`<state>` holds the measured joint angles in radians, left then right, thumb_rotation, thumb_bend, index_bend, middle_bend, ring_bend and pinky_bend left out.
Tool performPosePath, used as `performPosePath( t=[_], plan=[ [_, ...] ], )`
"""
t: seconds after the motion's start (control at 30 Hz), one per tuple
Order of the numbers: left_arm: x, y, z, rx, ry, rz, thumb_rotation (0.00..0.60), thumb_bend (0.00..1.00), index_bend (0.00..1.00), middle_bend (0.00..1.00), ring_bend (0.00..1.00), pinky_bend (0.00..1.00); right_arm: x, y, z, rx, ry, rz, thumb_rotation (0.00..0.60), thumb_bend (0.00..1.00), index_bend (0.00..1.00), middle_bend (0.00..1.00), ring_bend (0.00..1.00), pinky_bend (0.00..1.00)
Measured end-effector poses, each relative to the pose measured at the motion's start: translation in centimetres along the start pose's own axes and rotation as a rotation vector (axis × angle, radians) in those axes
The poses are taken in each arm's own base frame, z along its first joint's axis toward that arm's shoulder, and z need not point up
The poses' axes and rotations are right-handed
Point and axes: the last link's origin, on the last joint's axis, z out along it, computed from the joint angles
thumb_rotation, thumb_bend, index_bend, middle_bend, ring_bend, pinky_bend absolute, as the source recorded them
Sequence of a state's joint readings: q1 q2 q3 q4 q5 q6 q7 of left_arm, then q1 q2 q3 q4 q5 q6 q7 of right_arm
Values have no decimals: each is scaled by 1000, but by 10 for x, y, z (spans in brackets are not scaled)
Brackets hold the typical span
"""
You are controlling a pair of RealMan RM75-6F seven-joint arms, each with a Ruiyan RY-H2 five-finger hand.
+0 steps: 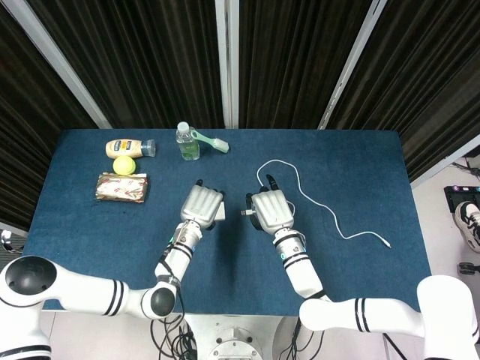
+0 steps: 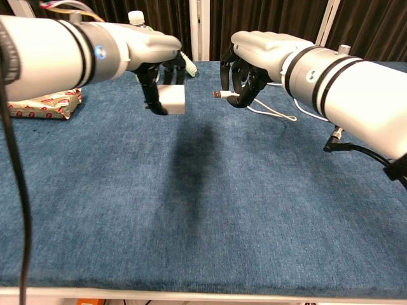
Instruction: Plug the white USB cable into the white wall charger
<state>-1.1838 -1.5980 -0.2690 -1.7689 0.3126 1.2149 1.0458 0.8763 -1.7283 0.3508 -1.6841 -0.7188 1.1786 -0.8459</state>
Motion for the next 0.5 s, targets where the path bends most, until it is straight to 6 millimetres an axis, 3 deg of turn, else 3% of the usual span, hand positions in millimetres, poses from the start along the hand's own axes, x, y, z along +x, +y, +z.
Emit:
performPosePath(
  t=[0.5],
  plan=[
    [10,13,0,-20,-26,-75,600,232,476,508,425,203,-7,-5,3,-12,1,30,600,557,709,557,328,13]
  ],
)
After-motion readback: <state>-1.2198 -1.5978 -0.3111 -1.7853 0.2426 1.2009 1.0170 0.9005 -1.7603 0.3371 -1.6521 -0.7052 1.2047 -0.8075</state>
